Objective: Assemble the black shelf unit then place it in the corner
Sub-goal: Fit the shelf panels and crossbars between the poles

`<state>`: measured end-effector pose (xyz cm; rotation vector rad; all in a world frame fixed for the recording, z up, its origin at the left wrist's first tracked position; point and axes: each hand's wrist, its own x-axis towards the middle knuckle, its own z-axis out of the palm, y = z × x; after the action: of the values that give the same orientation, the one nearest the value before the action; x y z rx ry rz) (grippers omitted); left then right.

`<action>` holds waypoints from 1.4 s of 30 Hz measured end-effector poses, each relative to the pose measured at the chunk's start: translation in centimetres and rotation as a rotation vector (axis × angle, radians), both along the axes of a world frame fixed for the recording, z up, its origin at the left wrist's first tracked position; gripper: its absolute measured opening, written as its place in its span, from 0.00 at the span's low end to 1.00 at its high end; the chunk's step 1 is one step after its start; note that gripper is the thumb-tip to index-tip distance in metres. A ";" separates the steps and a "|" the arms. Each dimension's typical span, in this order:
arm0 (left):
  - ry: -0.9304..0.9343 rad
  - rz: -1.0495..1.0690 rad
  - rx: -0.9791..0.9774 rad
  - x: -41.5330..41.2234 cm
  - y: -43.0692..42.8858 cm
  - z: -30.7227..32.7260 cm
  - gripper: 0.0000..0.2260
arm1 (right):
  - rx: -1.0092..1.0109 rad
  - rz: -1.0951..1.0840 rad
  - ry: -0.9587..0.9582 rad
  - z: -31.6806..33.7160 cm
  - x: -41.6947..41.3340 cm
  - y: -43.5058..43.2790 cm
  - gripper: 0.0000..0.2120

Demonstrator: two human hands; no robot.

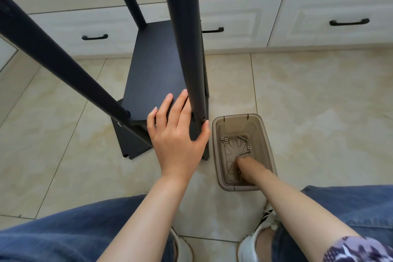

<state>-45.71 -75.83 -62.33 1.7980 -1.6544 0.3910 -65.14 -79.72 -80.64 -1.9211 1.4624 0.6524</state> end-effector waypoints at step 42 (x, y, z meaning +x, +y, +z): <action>1.166 0.098 0.121 -3.1 4.2 3.4 0.05 | 0.083 -0.634 -0.939 29.2 0.7 1.3 0.05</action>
<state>-48.79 -71.59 -58.98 1.6439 -0.7553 -0.6424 -64.43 -78.44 -51.49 -1.2572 1.2366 -0.4335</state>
